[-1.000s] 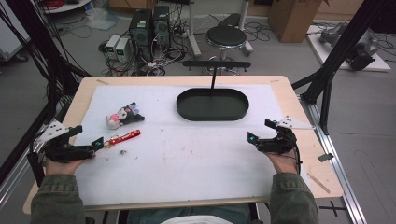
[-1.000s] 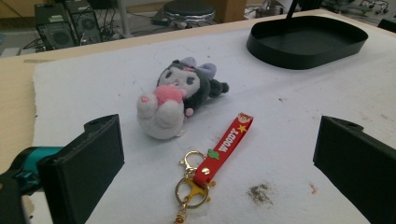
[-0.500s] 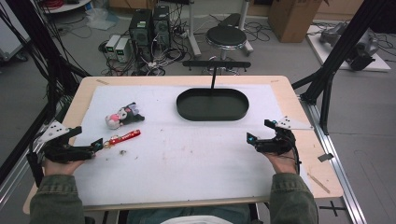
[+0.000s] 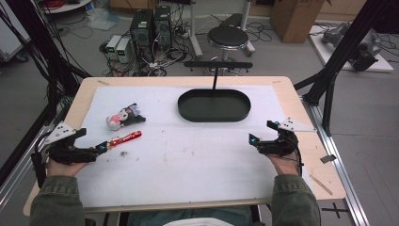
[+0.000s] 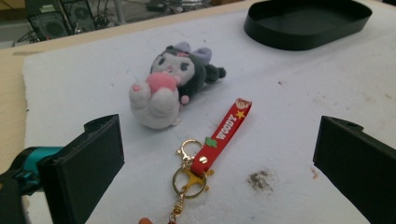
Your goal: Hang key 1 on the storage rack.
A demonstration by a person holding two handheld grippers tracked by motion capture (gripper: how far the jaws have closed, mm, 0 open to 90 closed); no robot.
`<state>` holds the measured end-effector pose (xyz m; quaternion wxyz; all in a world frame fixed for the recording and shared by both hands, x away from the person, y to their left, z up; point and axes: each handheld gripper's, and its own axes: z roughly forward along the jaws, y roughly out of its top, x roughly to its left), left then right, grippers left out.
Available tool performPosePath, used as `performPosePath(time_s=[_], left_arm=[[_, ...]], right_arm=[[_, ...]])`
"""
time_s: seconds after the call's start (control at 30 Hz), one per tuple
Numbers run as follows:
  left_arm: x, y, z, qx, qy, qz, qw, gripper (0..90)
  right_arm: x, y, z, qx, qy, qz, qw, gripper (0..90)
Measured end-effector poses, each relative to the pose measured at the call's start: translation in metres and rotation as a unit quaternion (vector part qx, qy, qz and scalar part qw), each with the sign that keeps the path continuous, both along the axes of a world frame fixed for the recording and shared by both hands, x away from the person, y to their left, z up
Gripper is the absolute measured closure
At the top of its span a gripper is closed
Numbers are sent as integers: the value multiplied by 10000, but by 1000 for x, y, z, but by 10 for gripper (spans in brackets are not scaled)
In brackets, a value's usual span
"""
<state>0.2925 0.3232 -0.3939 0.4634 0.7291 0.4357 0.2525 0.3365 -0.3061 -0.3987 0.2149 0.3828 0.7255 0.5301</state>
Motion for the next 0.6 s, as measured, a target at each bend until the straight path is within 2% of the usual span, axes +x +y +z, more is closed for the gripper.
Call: performPosePath(time_s=[0.17,0.4,0.6], left_arm=[[6,-2,1,9,69,-88,9999,21],[18,-17,10,306,165,-348,9988,21],[26,-22,12,320,232,-418,9983,21]], right_arm=[[1,3,-3,-81,48,18,10000,4],[2,6,-5,-166,42,52,9998,3],[-1,1,-3,5,42,-57,10000,4]])
